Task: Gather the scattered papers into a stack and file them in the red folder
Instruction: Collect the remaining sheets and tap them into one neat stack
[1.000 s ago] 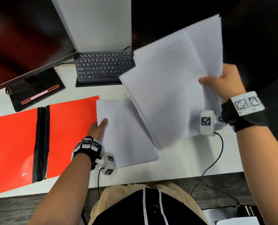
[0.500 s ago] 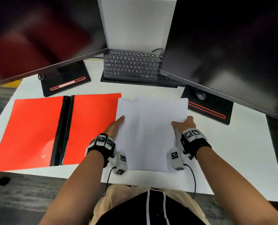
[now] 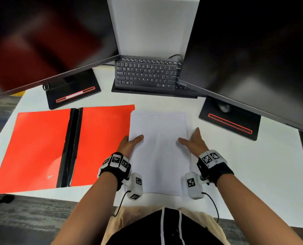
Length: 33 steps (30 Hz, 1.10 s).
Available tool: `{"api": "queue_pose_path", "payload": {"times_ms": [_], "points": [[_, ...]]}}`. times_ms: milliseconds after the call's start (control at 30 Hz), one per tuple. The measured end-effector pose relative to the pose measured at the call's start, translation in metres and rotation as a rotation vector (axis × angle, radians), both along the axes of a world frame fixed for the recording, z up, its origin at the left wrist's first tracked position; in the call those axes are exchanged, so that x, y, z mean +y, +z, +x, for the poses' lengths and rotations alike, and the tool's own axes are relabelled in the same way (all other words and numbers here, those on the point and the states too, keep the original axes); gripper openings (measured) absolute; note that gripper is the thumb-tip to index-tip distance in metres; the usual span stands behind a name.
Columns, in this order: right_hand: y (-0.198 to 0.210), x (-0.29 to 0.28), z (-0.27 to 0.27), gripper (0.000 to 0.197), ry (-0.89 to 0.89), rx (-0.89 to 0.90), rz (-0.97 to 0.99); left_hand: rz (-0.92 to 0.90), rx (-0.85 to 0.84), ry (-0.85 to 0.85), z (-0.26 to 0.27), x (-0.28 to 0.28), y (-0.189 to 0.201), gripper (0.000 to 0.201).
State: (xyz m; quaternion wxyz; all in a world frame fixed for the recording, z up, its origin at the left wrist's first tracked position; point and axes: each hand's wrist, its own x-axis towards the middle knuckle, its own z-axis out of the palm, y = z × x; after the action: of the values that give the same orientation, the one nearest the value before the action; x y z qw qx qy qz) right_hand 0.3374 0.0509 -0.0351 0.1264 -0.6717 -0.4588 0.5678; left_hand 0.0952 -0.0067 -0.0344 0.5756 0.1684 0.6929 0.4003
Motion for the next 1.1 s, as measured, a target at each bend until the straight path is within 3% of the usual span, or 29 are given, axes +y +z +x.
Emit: {"api": "queue_pose_path", "payload": {"times_ms": [100,200,267,333,433,533,567,667,767,967,1100], "points": [[0.002,-0.013,-0.007,0.104,0.132,0.06,0.003,0.0,0.013,-0.033,0.003,-0.001,0.002,0.034],[-0.003,-0.014,-0.013,0.101,0.106,0.121,0.024,0.057,0.045,-0.064,0.004,-0.001,0.002,0.046],[-0.005,-0.012,-0.011,0.099,-0.018,0.21,0.032,0.117,0.045,-0.056,0.006,-0.002,0.001,0.052],[-0.004,-0.008,-0.005,0.094,-0.169,0.261,0.056,0.174,-0.008,-0.023,0.008,-0.005,0.004,0.053],[0.003,0.0,0.003,0.086,-0.238,0.232,0.065,0.261,-0.122,-0.004,0.008,-0.01,0.011,0.052],[0.016,0.011,0.009,0.037,-0.221,0.326,0.092,0.334,-0.156,-0.005,0.006,-0.009,0.026,0.058],[0.025,0.014,0.009,0.03,-0.219,0.351,0.158,0.372,-0.13,0.002,0.007,-0.007,0.032,0.056],[0.057,0.022,0.004,0.042,-0.183,0.45,0.442,0.516,-0.002,0.012,0.013,0.005,0.06,0.045],[0.081,0.024,-0.001,0.043,-0.149,0.505,0.606,0.641,0.088,0.055,0.02,0.02,0.079,0.041],[0.084,0.015,-0.003,0.057,-0.195,0.492,0.631,0.715,0.149,0.088,0.024,0.029,0.081,0.046],[0.076,0.009,-0.005,0.052,-0.209,0.482,0.641,0.697,0.159,0.092,0.021,0.026,0.081,0.046]]}}
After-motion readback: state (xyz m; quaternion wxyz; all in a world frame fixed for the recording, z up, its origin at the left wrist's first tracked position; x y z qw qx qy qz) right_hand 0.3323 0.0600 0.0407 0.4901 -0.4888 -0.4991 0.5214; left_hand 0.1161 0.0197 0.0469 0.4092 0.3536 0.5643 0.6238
